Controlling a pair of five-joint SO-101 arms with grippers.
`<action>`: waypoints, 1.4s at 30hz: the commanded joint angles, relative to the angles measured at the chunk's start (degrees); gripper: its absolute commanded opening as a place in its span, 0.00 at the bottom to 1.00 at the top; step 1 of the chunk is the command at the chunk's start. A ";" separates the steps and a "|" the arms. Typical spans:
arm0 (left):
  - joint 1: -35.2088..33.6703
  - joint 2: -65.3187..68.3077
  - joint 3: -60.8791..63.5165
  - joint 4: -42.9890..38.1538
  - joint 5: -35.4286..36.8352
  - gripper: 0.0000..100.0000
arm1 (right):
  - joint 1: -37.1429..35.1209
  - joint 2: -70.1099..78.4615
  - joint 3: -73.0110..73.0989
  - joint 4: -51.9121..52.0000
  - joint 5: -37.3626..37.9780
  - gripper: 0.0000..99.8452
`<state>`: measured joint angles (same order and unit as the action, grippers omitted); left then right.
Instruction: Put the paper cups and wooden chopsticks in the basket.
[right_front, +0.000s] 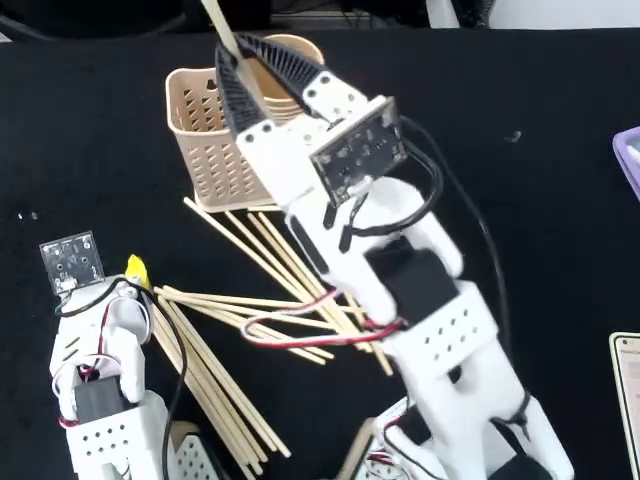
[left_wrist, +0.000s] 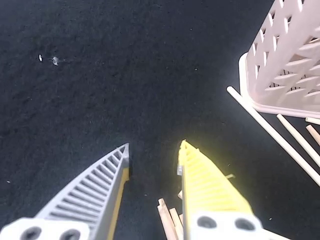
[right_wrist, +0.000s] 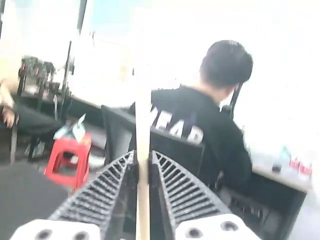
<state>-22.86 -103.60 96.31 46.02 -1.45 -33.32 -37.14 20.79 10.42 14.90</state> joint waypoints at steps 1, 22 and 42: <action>-0.75 -0.79 1.01 0.53 0.26 0.17 | -0.79 4.88 -0.57 -9.85 0.70 0.01; -0.75 -0.79 1.01 0.44 0.26 0.17 | -0.97 39.52 -23.60 -13.63 -9.05 0.01; -0.75 -0.79 1.01 0.44 0.18 0.17 | -4.22 38.02 -38.11 17.58 -8.62 0.07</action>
<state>-22.86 -103.60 96.31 46.02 -1.45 -36.84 4.00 -10.77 19.91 6.20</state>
